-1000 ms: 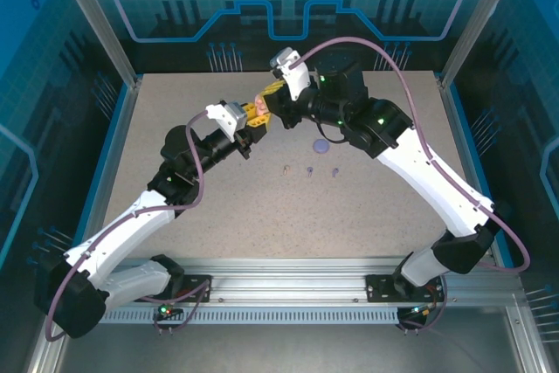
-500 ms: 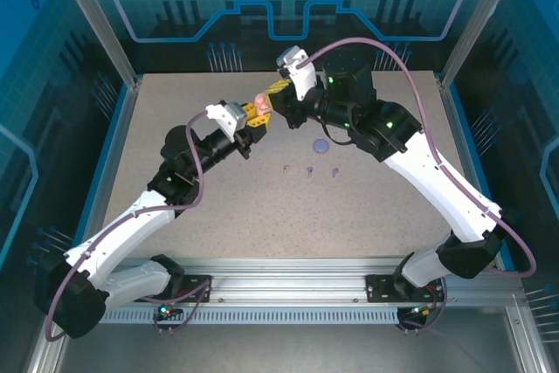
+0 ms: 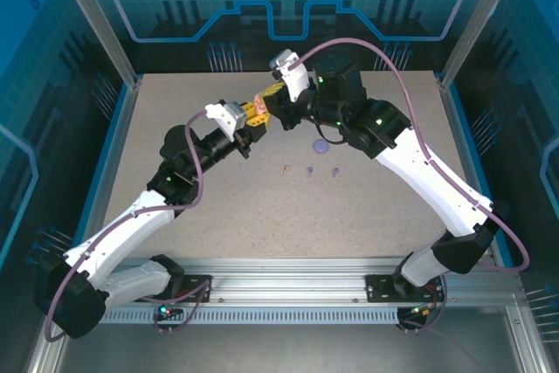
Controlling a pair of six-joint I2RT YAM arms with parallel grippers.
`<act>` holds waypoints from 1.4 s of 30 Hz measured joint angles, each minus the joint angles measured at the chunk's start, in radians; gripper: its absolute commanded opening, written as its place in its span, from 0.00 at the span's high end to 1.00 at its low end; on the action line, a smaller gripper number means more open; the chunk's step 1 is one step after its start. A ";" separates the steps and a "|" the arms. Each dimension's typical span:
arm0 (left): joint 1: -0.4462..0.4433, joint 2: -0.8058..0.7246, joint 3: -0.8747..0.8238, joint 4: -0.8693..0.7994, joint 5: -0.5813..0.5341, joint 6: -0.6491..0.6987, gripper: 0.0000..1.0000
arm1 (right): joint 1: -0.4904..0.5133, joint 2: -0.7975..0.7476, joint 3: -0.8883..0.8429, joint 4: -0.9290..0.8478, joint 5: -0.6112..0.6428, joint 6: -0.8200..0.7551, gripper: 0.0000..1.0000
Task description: Insert the wireless bluetooth earbuds into the charging case
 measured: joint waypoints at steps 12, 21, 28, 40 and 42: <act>0.000 -0.001 0.000 -0.007 0.000 0.018 1.00 | -0.003 0.004 -0.001 -0.010 -0.040 -0.019 0.89; 0.000 -0.001 0.000 -0.022 0.000 0.018 1.00 | -0.003 0.021 0.019 -0.046 -0.053 -0.050 0.81; 0.000 -0.001 0.000 -0.021 -0.004 0.018 1.00 | 0.001 0.035 0.054 -0.068 -0.066 -0.042 0.59; 0.000 -0.001 0.006 -0.021 -0.003 0.018 1.00 | -0.024 0.023 0.124 -0.044 -0.015 0.054 0.31; 0.000 -0.001 0.011 -0.021 -0.004 0.018 1.00 | -0.044 0.010 0.124 -0.044 0.011 0.094 0.30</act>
